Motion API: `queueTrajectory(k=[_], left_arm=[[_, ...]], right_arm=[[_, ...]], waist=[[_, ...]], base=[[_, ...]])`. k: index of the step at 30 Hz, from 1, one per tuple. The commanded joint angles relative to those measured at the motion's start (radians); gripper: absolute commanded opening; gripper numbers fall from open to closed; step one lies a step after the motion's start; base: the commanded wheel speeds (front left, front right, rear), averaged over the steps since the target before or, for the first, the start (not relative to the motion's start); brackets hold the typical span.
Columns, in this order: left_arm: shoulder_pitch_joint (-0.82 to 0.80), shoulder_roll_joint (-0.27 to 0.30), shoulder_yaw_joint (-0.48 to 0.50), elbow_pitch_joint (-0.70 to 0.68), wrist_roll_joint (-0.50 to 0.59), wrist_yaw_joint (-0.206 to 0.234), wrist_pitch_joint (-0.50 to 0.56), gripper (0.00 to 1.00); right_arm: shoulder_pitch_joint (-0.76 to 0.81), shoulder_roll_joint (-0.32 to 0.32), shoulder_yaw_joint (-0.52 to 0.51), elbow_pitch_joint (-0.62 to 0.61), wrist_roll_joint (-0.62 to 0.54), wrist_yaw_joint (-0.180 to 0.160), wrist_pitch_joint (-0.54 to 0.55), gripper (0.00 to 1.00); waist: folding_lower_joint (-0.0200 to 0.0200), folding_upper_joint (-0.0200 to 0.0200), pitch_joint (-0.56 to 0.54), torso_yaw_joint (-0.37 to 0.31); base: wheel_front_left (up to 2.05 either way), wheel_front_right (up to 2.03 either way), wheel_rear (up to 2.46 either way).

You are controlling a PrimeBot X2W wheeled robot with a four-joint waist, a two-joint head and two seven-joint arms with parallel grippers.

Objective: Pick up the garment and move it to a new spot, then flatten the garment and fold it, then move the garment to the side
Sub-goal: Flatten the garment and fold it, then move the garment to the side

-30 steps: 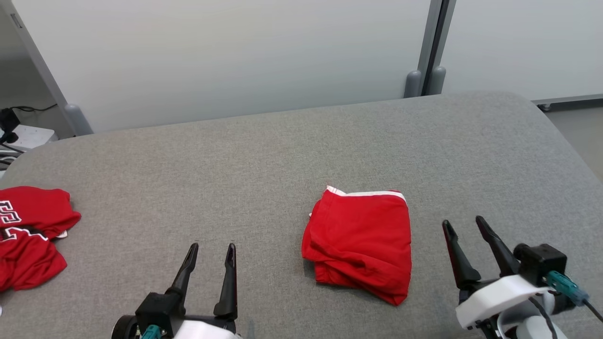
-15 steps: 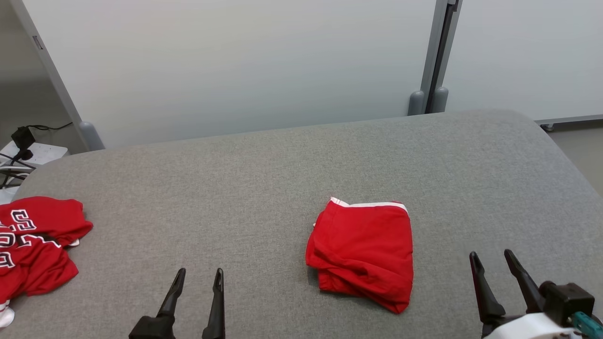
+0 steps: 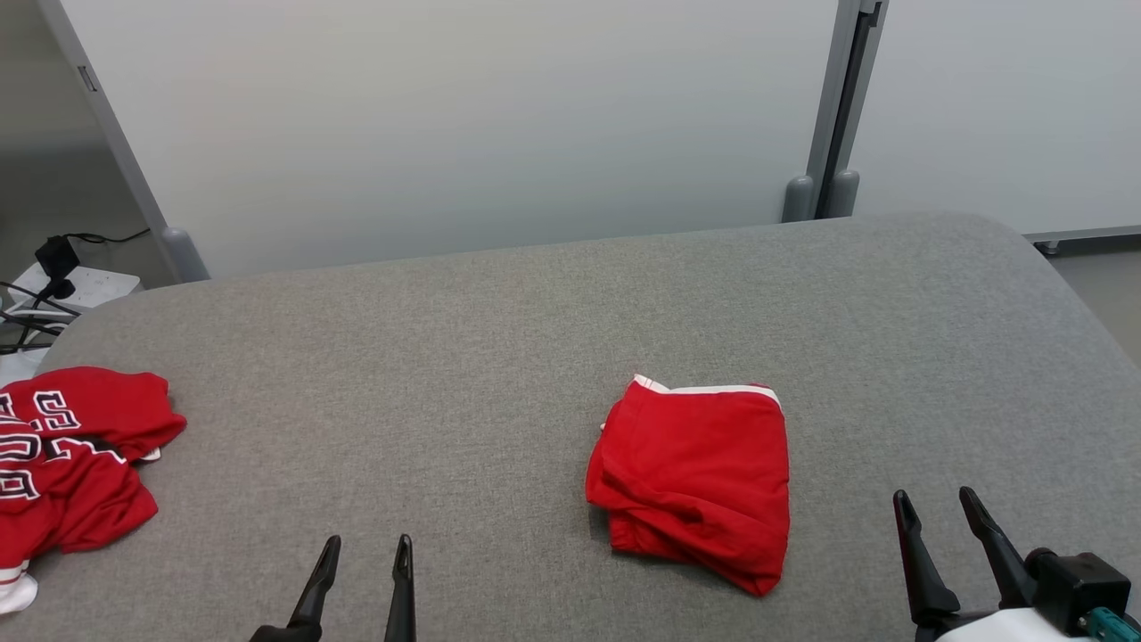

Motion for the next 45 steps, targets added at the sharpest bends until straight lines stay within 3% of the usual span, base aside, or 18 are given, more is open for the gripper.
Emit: queueTrajectory(k=[1, 10, 16, 28, 35, 45], left_arm=[[-0.036, 0.0, 0.035, -0.029, 0.013, 0.005, -0.011, 1.0], [-0.045, 0.0, 0.024, -0.028, 0.01, 0.004, -0.011, 1.0], [-0.052, 0.0, 0.014, -0.026, 0.009, 0.004, -0.011, 1.0], [-0.087, 0.0, -0.029, -0.038, 0.01, 0.004, -0.011, 1.0], [-0.108, 0.0, -0.057, -0.024, 0.01, 0.0, -0.011, 1.0], [-0.126, 0.0, -0.074, -0.027, 0.005, 0.006, -0.011, 1.0]], right_arm=[[-0.014, -0.013, 0.018, -0.03, -0.008, 0.004, -0.014, 1.0], [-0.018, -0.002, 0.014, -0.029, 0.007, 0.004, -0.014, 1.0], [-0.034, 0.015, 0.019, 0.043, 0.095, 0.004, -0.014, 1.0], [-0.246, -0.019, 0.101, 0.289, 0.273, 0.004, -0.014, 1.0], [-0.352, -0.048, 0.113, 0.497, 0.386, 0.004, -0.012, 1.0], [-0.46, -0.083, 0.176, 0.611, 0.575, 0.004, 0.043, 1.0]], waist=[[0.0, 0.0, 0.001, 0.001], [0.0, 0.0, 0.013, 0.014], [0.0, 0.0, 0.017, 0.031], [0.0, 0.0, 0.073, 0.121], [0.0, 0.0, 0.103, 0.2], [0.0, 0.0, 0.146, 0.23]], base=[[0.0, 0.0, 0.0], [0.0, 0.0, 0.0], [0.0, 0.0, 0.0], [0.0, 0.0, 0.0], [0.0, 0.0, 0.0], [0.0, 0.0, 0.0]])
